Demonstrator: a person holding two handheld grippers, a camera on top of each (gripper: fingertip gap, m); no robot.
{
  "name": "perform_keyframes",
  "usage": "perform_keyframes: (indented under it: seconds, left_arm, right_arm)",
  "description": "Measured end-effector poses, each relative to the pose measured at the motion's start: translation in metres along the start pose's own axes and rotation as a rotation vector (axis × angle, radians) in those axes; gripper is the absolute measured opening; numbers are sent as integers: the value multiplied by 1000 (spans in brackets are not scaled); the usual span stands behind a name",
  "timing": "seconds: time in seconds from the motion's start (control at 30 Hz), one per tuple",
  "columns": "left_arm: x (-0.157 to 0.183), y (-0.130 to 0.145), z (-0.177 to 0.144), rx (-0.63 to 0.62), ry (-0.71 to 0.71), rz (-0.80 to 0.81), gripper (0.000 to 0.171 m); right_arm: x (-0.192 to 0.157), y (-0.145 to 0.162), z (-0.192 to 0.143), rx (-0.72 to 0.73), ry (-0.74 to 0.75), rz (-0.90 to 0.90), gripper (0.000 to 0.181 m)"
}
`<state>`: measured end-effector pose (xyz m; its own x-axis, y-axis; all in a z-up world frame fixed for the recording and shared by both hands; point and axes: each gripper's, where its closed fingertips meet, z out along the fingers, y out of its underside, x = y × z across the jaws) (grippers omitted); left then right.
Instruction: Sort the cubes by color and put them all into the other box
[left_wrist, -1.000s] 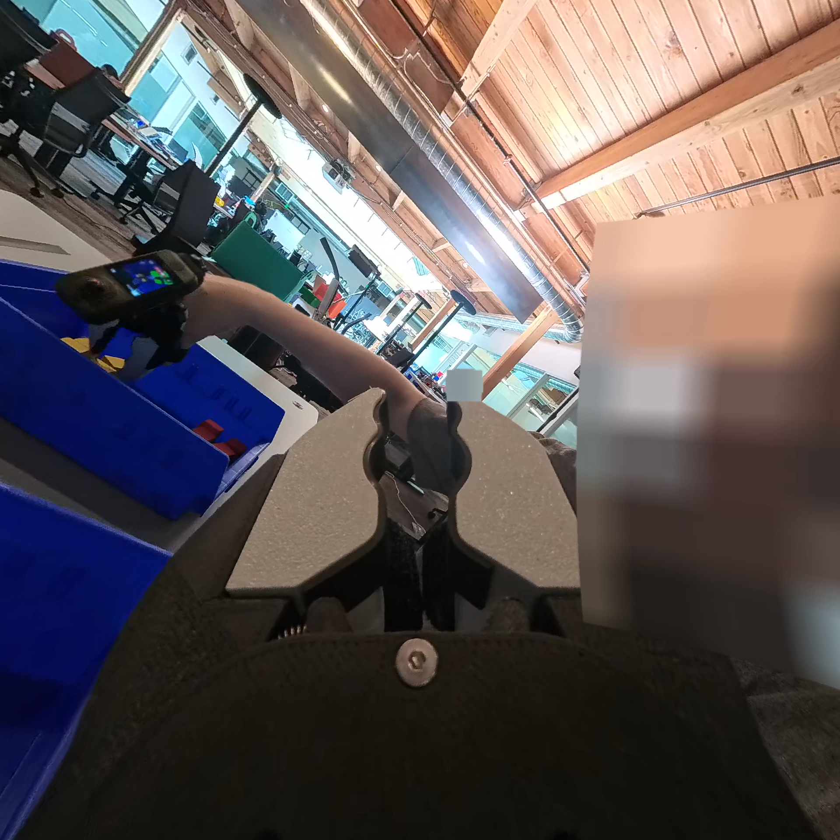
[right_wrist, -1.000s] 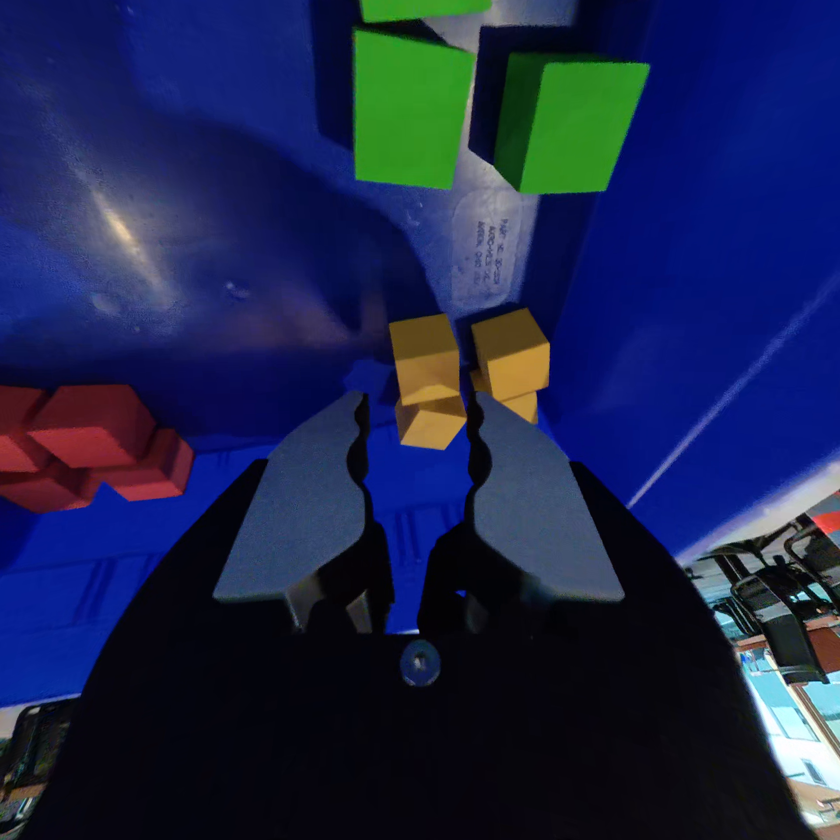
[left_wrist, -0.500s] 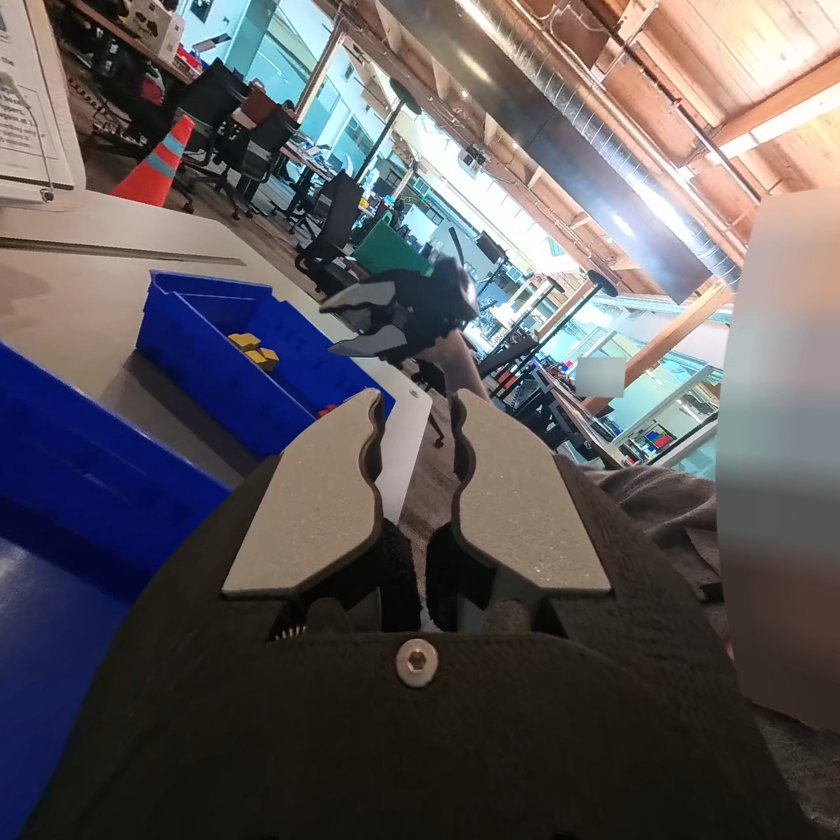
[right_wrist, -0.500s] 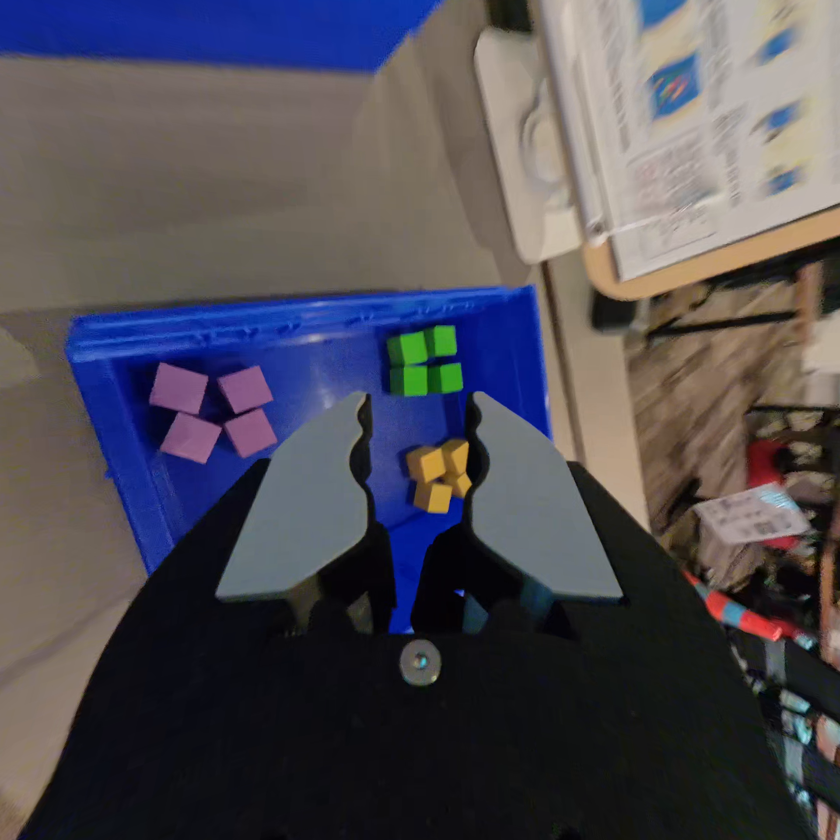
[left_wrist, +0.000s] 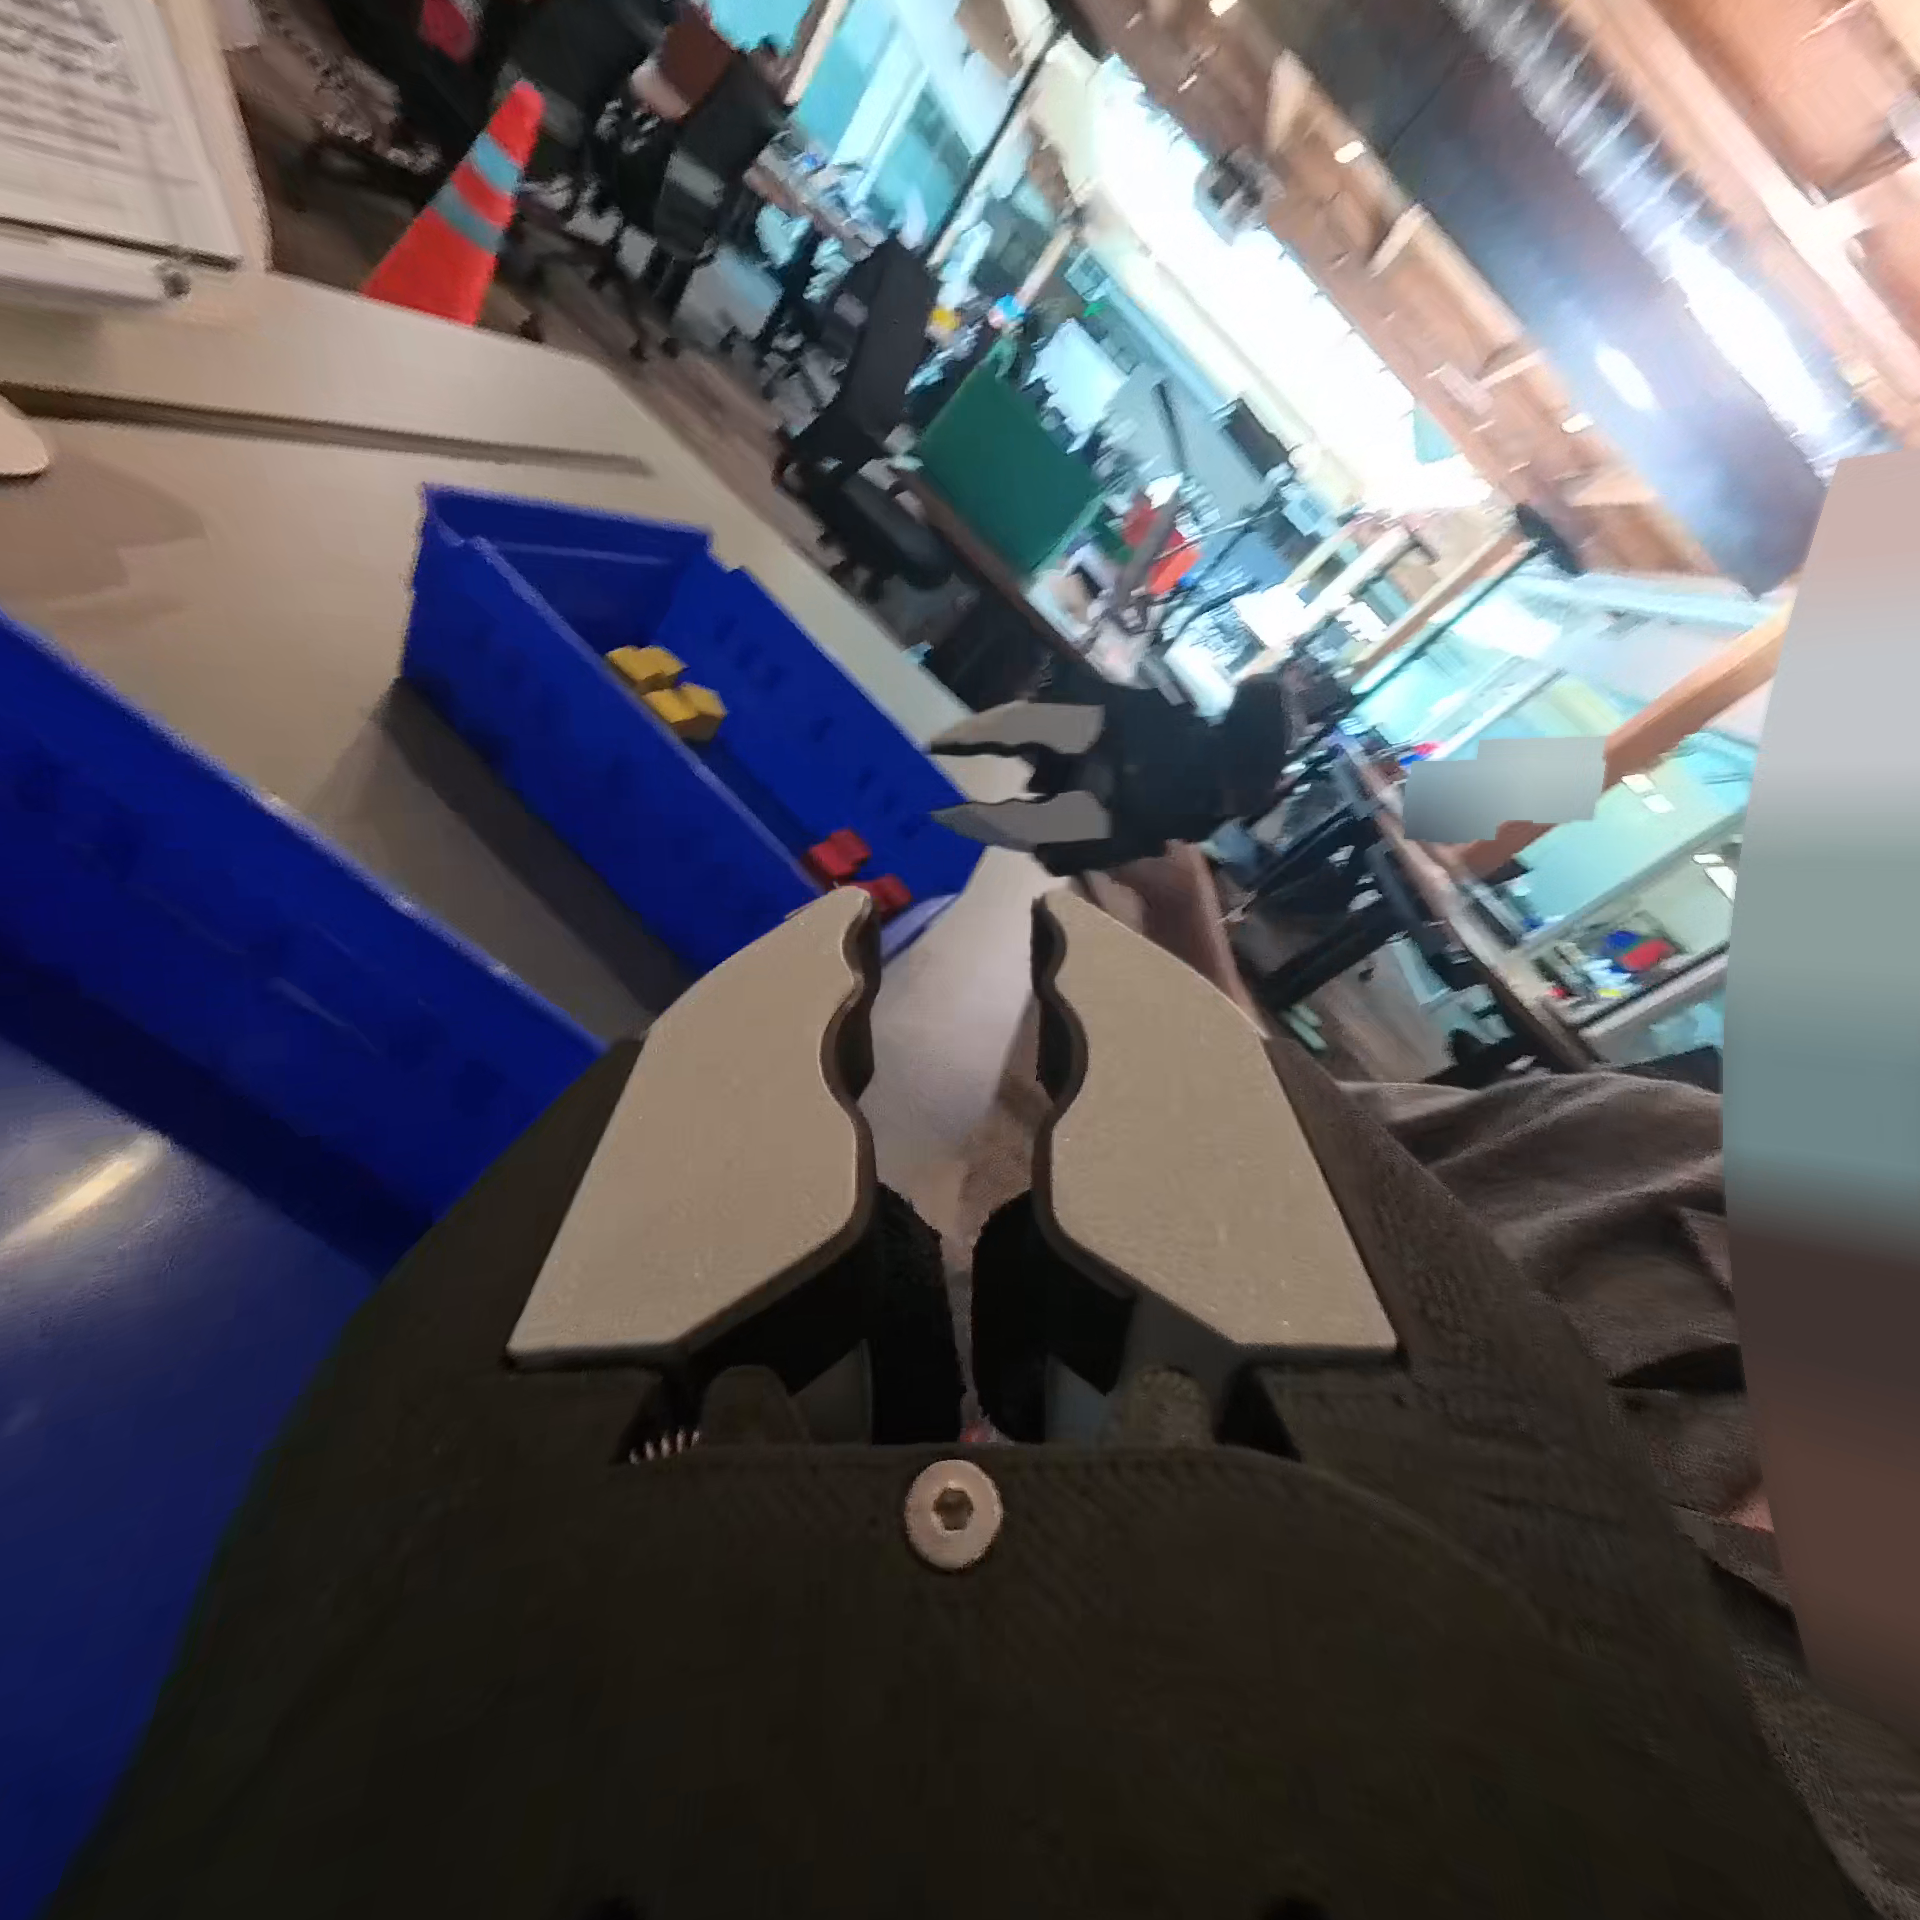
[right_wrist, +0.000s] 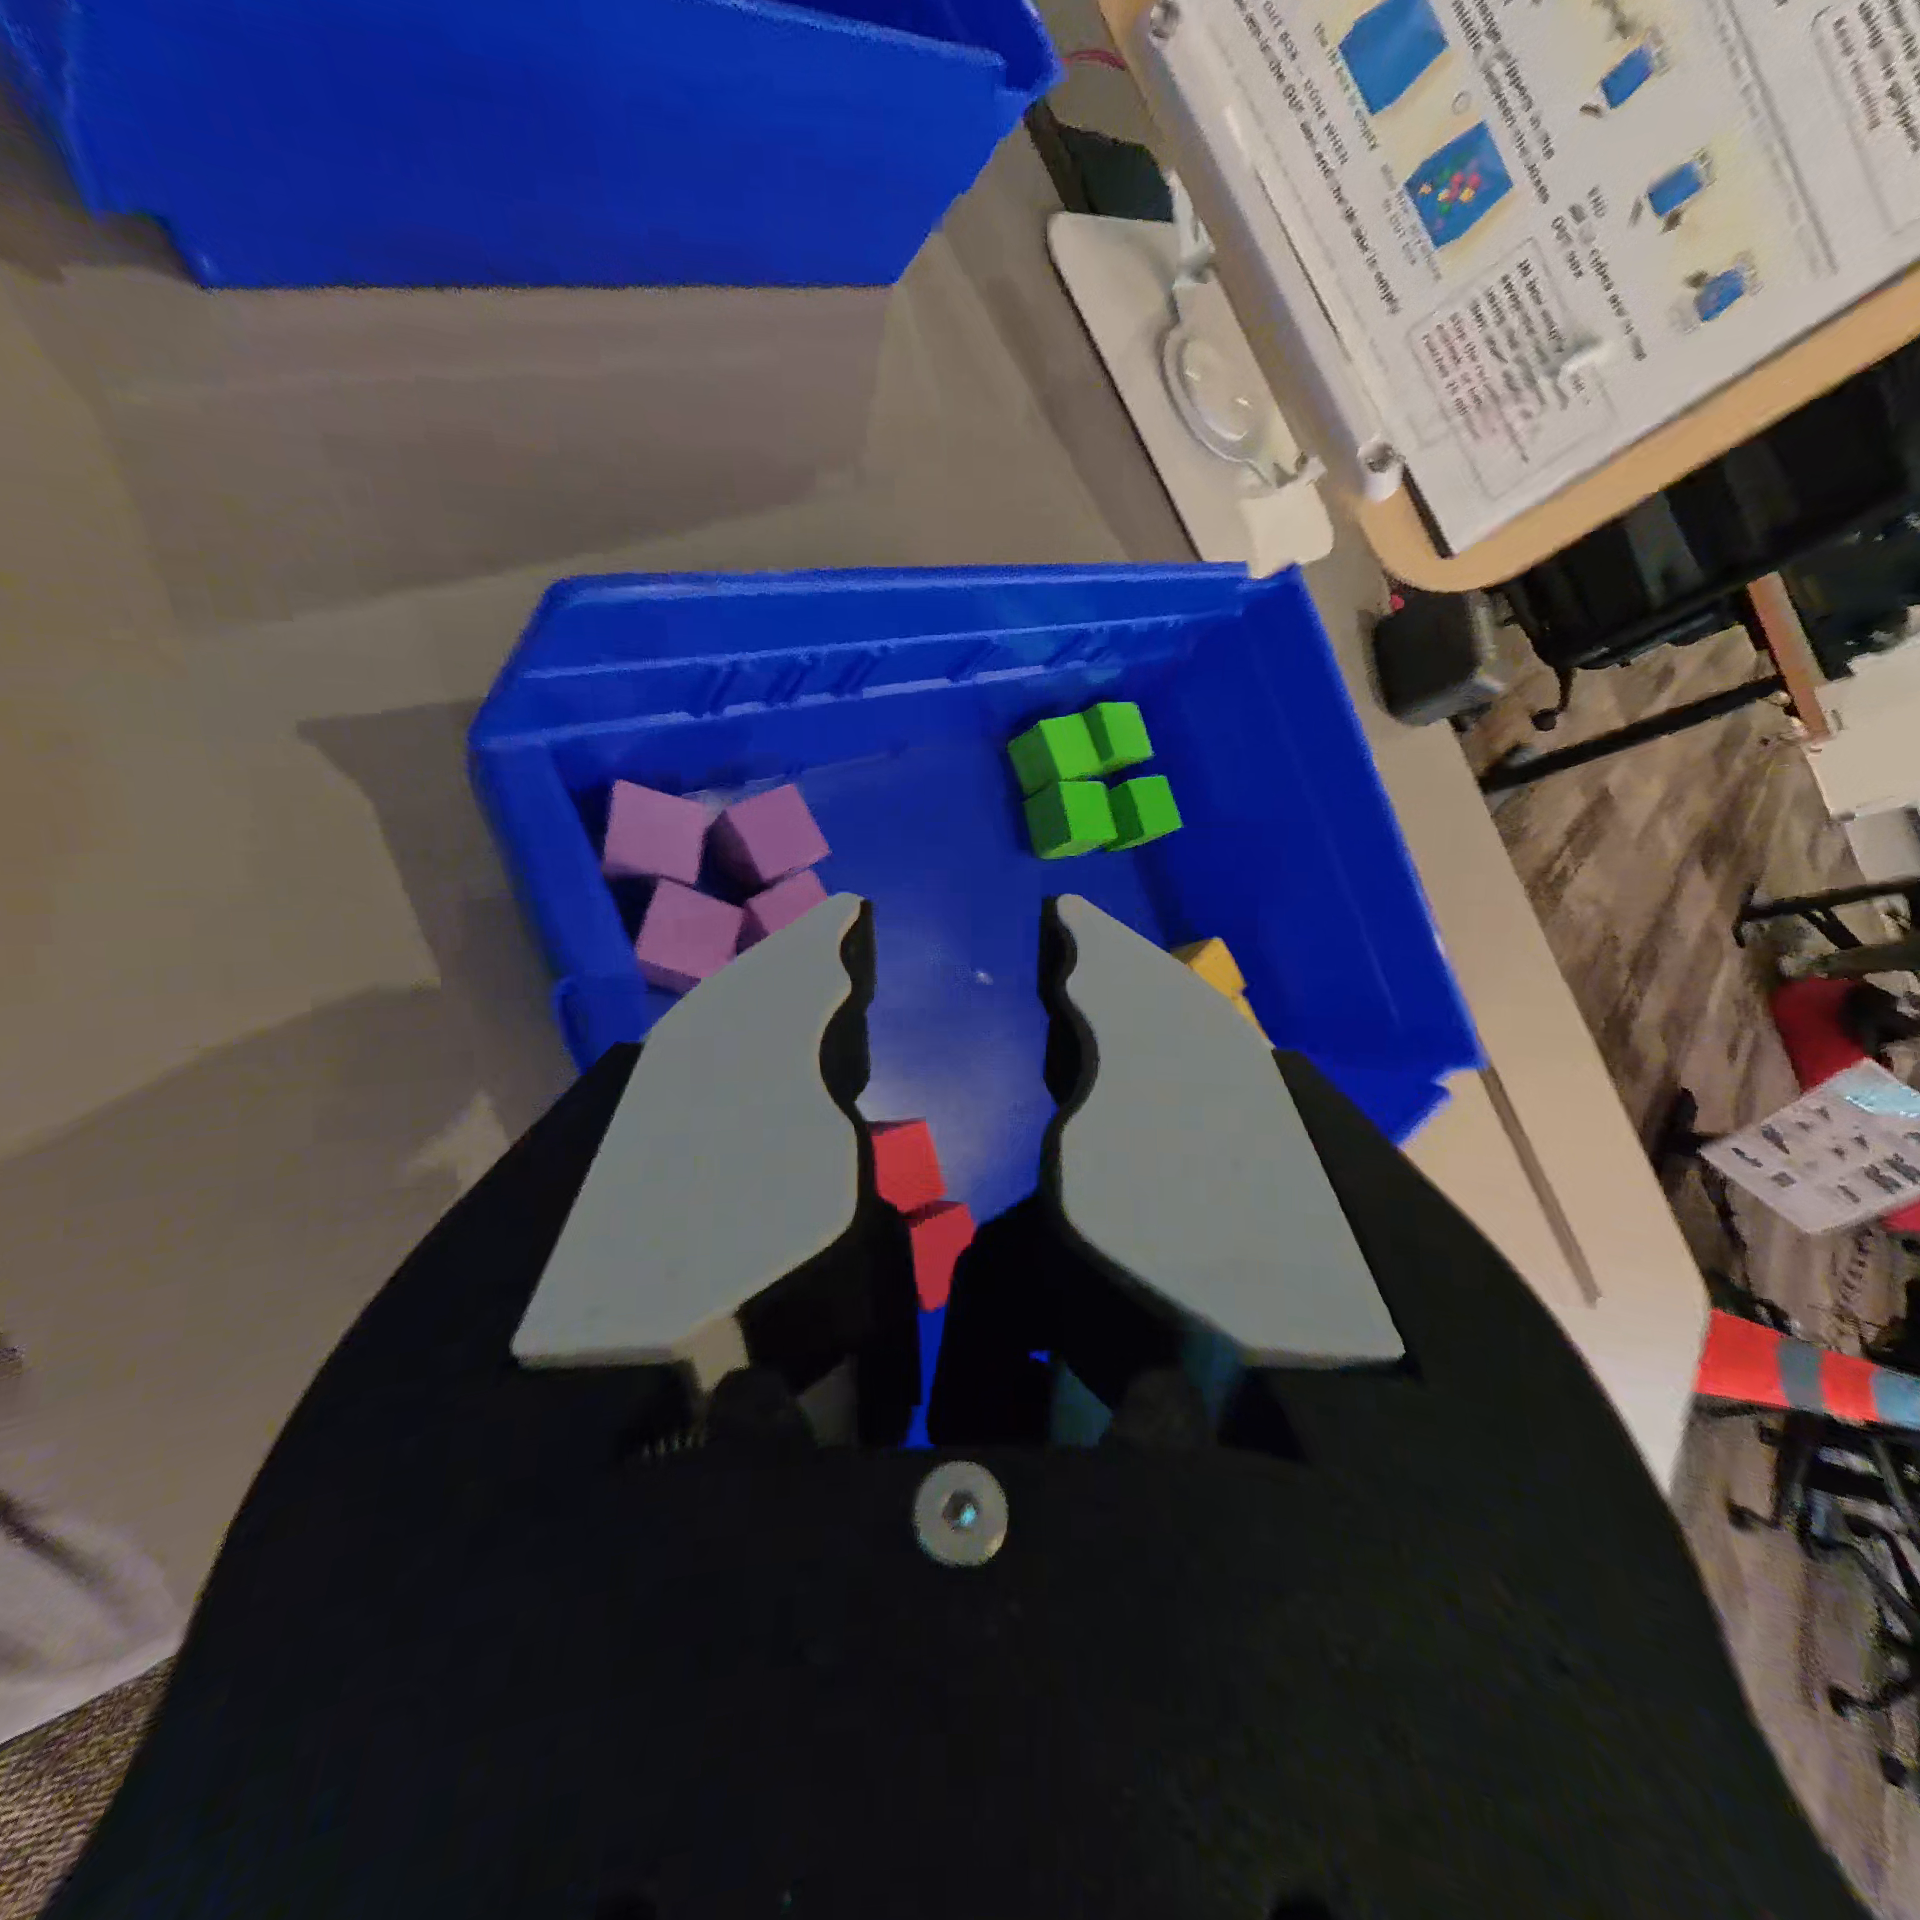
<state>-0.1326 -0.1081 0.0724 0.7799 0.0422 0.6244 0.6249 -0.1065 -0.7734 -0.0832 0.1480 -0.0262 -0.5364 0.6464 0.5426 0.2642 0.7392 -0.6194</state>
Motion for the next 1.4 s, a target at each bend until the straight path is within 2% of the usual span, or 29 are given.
perform_keyframes:
  seconds: [0.17, 0.27, 0.43, 0.5, 0.57, 0.67, 0.73, 0.83, 0.9, 0.97, 1.03, 1.13, 1.27, 1.4]
  left_arm:
    - [-34, 7, -1, -28, -243, 52, 39]
    - [-45, 17, -6, -36, -359, 95, 45]
    - [-41, 15, -9, 83, -456, 202, 59]
    - [-40, 11, -14, 145, -519, 286, 75]
    - [-38, 2, -21, 220, -594, 391, 82]
    - [-27, -11, -31, 349, -671, 557, 77]
    - [-25, -11, -32, 382, -694, 589, 70]
    - [-34, 9, -26, 320, -668, 526, 67]
    - [-41, 29, -30, 262, -657, 500, 57]
    - [-47, 46, -48, 223, -710, 510, 38]
    - [-50, 52, -77, 248, -809, 545, 38]
    - [-49, 53, -117, 315, -927, 596, 56]
    - [-56, 62, -143, 358, -969, 591, 58]
    - [-86, 70, -161, 382, -1048, 490, 55]
  right_arm:
    - [-32, -10, 4, 23, -45, -50, 27]
    - [-38, -24, -1, 82, -47, -54, 27]
    - [-30, -43, -17, 235, -66, 74, 31]
    - [-25, -41, -18, 250, -63, 125, 33]
    - [-15, -40, -19, 248, -14, 163, 31]
    - [-4, -43, -23, 257, 63, 205, 26]
    - [4, -45, -28, 254, 129, 208, 28]
    - [14, -48, -37, 252, 229, 232, 33]
    - [9, -49, -42, 273, 239, 279, 35]
    - [-2, -42, -43, 279, 253, 366, 39]
    - [-17, -32, -40, 297, 256, 481, 43]
    - [-47, -21, -23, 295, 228, 625, 50]
    - [-78, -25, 18, 205, 194, 620, 54]
    - [-82, -37, 51, 159, 168, 639, 54]
